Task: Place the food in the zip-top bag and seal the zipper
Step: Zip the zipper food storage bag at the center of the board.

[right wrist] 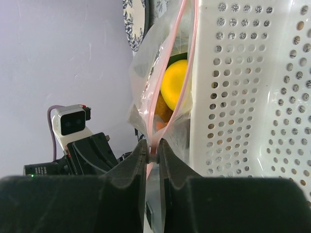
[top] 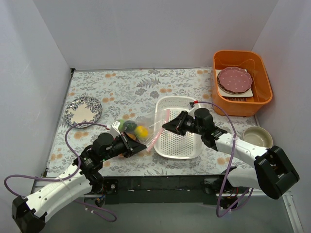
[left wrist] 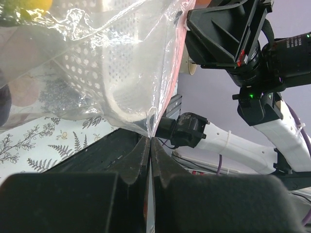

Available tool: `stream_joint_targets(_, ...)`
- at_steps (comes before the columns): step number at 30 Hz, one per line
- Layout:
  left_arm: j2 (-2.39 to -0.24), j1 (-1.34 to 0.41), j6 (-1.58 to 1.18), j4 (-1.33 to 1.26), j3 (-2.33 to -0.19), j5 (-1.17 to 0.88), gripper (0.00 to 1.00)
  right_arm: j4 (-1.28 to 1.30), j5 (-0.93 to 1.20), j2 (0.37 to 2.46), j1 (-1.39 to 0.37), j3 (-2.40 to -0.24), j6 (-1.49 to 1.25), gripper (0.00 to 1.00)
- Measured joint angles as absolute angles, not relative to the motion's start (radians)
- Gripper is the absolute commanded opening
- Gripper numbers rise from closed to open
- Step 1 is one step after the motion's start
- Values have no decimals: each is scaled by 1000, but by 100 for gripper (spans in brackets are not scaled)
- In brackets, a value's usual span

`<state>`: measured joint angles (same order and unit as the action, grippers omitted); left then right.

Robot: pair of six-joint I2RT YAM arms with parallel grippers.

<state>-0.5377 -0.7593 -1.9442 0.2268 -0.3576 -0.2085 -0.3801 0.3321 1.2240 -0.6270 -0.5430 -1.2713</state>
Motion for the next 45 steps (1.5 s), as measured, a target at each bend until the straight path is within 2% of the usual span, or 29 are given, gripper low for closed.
stream_joint_targets(28, -535, -759, -1929, 254, -362, -197, 0, -317, 445, 1224, -482, -559, -1207, 5)
stream_joint_targets(45, -440, -759, -1946, 377, -362, -192, 0, -396, 469, 1299, -419, -559, -1189, 5)
